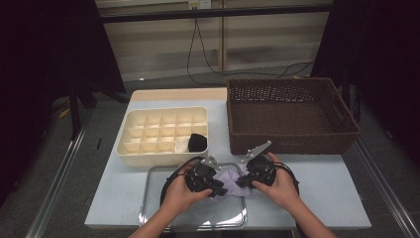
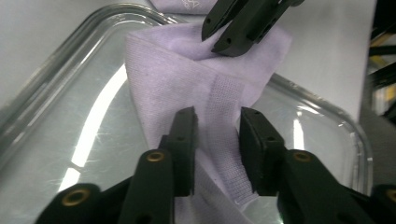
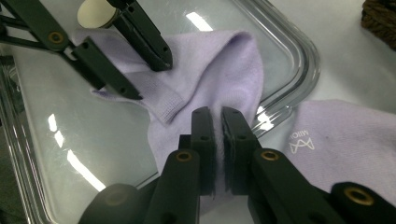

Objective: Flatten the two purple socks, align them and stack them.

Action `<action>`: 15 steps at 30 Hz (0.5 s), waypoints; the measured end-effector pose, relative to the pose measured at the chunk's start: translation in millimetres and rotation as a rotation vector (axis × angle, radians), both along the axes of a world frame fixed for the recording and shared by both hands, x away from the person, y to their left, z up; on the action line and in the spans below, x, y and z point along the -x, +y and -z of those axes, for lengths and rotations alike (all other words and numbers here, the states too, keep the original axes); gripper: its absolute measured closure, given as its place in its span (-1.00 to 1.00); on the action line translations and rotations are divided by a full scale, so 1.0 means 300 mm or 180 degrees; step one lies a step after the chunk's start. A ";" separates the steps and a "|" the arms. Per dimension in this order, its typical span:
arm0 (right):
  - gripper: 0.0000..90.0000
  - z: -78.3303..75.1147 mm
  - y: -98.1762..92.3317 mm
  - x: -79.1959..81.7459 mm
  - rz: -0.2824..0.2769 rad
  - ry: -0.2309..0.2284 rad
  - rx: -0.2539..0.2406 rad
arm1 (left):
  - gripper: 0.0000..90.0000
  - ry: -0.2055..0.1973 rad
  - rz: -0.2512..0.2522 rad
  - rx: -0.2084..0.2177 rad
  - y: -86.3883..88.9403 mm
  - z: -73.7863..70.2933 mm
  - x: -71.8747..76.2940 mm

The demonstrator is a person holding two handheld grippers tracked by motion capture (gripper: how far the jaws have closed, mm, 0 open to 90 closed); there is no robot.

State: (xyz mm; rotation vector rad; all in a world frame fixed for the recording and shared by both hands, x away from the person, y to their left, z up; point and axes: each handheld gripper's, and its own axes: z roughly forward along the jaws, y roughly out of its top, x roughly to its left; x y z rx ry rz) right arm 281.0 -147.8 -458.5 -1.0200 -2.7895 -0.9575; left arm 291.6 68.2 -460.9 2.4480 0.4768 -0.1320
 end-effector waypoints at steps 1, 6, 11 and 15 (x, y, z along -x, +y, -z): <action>0.90 0.000 0.000 0.001 -0.0001 -0.0002 0.0004 | 0.66 -0.0019 -0.0027 -0.0022 -0.002 0.000 0.001; 0.91 0.001 0.000 0.004 0.0040 0.0006 -0.0003 | 0.91 0.0165 -0.0247 0.0007 -0.010 -0.001 0.004; 0.91 0.003 -0.004 0.002 0.0021 0.0009 -0.0035 | 0.94 0.0406 -0.0239 0.0067 0.025 -0.016 -0.023; 0.92 0.003 -0.007 0.002 0.0001 0.0005 -0.0037 | 0.94 0.0507 -0.0490 0.0389 0.068 -0.055 -0.037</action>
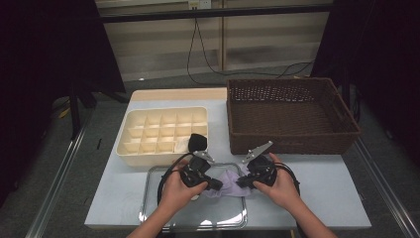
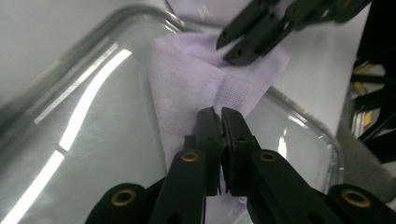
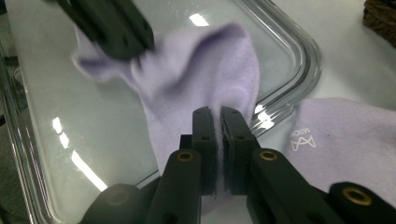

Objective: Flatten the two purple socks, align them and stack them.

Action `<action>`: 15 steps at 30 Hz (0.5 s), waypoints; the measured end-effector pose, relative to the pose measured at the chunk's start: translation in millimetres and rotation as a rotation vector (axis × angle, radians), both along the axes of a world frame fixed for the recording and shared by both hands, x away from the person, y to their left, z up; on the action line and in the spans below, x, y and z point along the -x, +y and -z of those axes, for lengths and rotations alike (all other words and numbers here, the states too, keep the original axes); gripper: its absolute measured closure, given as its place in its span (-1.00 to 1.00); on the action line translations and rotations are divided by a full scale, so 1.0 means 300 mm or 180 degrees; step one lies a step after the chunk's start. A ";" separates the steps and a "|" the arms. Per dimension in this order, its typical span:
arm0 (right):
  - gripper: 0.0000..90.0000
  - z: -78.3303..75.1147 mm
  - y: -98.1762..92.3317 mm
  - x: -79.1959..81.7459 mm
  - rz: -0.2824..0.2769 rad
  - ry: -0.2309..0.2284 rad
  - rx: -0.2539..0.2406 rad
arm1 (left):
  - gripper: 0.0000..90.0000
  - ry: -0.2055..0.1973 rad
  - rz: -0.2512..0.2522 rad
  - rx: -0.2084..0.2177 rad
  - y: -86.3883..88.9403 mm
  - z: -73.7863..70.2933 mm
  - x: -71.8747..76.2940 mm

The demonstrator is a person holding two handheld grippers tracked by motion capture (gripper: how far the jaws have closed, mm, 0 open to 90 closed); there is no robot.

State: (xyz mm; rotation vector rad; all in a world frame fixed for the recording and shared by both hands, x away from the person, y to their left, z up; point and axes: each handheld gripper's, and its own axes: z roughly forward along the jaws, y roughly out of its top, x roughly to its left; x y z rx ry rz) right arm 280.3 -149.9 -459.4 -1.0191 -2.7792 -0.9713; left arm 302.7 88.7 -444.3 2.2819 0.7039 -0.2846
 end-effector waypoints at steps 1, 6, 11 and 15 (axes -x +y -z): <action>0.92 0.000 -0.002 0.002 -0.0005 0.0009 0.0000 | 0.94 0.0015 -0.0017 0.0013 0.011 -0.008 -0.006; 0.92 0.002 -0.008 0.008 -0.0008 0.0015 -0.0016 | 0.93 0.0035 -0.0200 0.0072 0.065 -0.012 -0.047; 0.92 0.004 -0.024 0.023 -0.0036 0.0008 -0.0023 | 0.93 0.0128 -0.0289 0.0041 0.089 0.011 -0.071; 0.92 0.002 -0.033 0.033 0.0004 0.0006 -0.0029 | 0.92 0.0187 -0.0316 0.0050 0.093 0.014 -0.075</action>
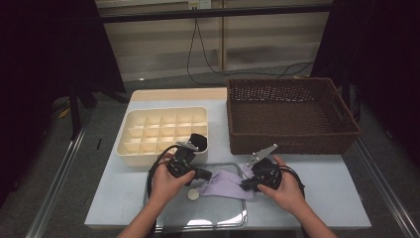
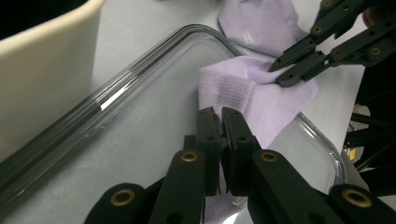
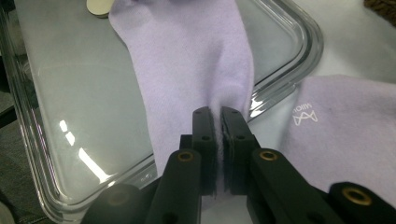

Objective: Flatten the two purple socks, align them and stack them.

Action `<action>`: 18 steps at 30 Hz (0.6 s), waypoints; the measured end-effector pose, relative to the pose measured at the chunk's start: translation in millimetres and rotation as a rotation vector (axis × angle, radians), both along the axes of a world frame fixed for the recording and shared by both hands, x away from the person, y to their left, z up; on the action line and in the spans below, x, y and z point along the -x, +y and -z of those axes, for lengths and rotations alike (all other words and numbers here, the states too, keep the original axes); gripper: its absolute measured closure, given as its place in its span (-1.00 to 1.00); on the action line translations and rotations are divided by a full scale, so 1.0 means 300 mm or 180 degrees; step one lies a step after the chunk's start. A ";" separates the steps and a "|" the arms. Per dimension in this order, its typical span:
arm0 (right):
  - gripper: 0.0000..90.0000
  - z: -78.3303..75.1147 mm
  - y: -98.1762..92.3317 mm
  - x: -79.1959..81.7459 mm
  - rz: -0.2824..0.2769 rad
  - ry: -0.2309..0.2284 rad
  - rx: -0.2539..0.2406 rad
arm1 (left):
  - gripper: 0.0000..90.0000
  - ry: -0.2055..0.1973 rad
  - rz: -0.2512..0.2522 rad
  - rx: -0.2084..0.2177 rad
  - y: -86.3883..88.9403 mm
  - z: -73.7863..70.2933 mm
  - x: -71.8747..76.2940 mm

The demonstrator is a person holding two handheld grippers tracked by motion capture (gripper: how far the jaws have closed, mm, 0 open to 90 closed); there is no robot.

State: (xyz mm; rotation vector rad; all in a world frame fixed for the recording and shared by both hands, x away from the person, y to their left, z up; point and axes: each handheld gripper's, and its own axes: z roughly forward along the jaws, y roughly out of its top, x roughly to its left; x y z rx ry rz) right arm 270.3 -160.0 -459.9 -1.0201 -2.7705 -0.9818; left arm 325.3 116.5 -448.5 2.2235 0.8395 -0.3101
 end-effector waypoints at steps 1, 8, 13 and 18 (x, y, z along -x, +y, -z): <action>0.92 -0.001 -0.002 0.001 -0.0015 -0.0015 0.0010 | 0.92 -0.0038 -0.0046 -0.0031 -0.002 0.000 0.004; 0.91 -0.015 -0.020 0.006 0.0063 -0.0070 0.0107 | 0.77 -0.0106 -0.0072 0.0058 0.014 -0.022 0.006; 0.75 -0.018 -0.032 -0.001 0.0071 -0.0047 0.0054 | 0.45 -0.0173 0.0043 0.0168 0.004 -0.038 0.011; 0.47 -0.046 -0.066 -0.015 0.0241 -0.0159 -0.0013 | 0.41 -0.0105 0.0192 0.0168 -0.033 -0.009 0.018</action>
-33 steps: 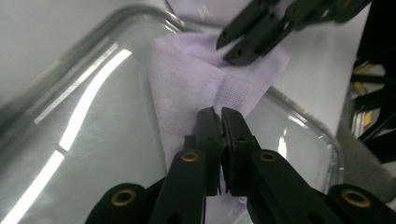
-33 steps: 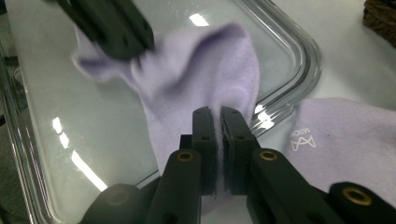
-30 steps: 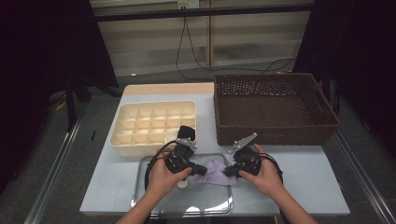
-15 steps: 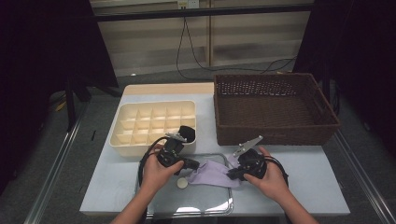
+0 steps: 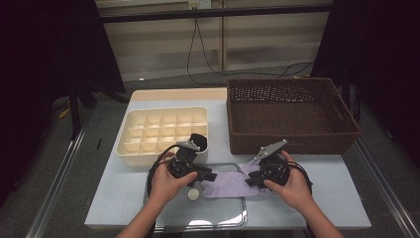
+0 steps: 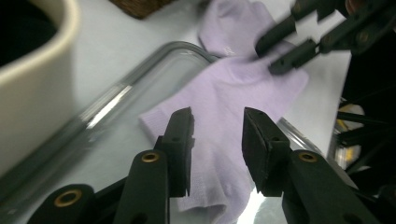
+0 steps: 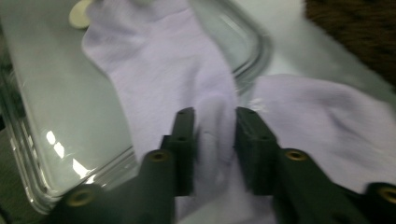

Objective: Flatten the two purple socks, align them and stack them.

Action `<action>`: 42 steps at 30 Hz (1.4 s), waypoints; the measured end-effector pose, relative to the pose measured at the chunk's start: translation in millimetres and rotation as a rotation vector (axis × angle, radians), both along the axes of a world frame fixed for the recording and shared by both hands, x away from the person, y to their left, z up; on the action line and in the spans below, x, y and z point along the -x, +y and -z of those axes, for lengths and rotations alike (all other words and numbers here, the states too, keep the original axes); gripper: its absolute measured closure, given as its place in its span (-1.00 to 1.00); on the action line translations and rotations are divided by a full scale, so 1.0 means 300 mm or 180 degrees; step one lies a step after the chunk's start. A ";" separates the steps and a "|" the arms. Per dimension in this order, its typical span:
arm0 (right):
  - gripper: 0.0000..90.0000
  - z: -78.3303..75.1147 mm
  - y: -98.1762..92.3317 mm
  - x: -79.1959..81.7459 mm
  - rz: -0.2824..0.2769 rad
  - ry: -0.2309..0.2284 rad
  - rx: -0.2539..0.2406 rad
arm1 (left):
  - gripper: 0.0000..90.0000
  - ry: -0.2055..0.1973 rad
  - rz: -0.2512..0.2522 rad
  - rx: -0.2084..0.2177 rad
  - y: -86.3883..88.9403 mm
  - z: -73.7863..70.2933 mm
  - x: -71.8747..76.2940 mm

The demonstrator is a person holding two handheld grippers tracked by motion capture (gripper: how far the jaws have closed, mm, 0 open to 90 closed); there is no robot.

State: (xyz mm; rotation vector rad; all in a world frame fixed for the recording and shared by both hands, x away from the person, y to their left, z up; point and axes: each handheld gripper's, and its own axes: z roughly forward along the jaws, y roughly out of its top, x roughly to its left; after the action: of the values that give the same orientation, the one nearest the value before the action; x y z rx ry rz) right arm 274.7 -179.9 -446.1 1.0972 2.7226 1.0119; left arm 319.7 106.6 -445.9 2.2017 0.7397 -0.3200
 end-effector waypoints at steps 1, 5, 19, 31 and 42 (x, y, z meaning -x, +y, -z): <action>0.49 -0.004 -0.013 -0.004 0.0028 -0.0012 -0.0002 | 0.41 -0.0028 0.0038 -0.0047 -0.004 0.005 0.002; 0.40 -0.015 -0.063 -0.012 0.0207 -0.0048 -0.0007 | 0.41 -0.0054 0.0047 -0.0091 -0.018 0.010 0.011; 0.16 0.030 -0.156 -0.014 0.0636 0.0017 0.0083 | 0.43 -0.0010 0.0178 -0.0184 -0.056 0.036 0.011; 0.92 0.054 -0.110 -0.026 0.0501 0.0012 0.0226 | 0.40 -0.0081 0.0166 -0.0205 -0.055 0.036 0.013; 0.92 0.002 -0.152 -0.024 0.0567 -0.0013 0.0075 | 0.40 -0.0080 0.0171 -0.0190 -0.040 0.027 0.018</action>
State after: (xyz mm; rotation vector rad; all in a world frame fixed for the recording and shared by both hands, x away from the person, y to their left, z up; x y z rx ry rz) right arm 282.0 -225.6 -446.8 1.3039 2.5700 0.9523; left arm 314.2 94.5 -454.1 2.2807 0.6855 -0.3002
